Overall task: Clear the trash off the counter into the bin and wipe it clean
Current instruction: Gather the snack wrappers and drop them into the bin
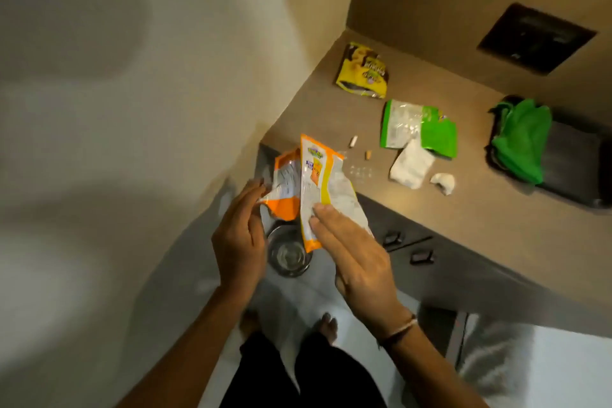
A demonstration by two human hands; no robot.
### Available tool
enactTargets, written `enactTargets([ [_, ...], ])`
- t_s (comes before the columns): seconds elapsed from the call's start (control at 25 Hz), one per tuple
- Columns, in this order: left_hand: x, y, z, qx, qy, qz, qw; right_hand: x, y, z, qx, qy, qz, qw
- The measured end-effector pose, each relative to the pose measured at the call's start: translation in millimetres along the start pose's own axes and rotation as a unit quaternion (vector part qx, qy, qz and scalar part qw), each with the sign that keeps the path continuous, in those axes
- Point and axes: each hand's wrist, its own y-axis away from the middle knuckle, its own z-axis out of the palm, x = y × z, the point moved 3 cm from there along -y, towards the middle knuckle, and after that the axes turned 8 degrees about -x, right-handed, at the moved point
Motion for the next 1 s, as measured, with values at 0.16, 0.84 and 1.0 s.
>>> enactTargets([
  [0.16, -79, 82, 5, -0.070, -0.049, -0.101, 0.991, 7, 70, 82, -0.118, -0.036, 0.017, 0.992],
  [0.84, -425, 163, 292, -0.235, -0.133, -0.264, 0.926, 226, 183, 479, -0.339, -0.058, 0.188, 0.920],
  [1.0, -438, 183, 328, -0.353, -0.114, -0.072, 0.926, 258, 214, 536, -0.428, -0.025, 0.155, 0.890],
])
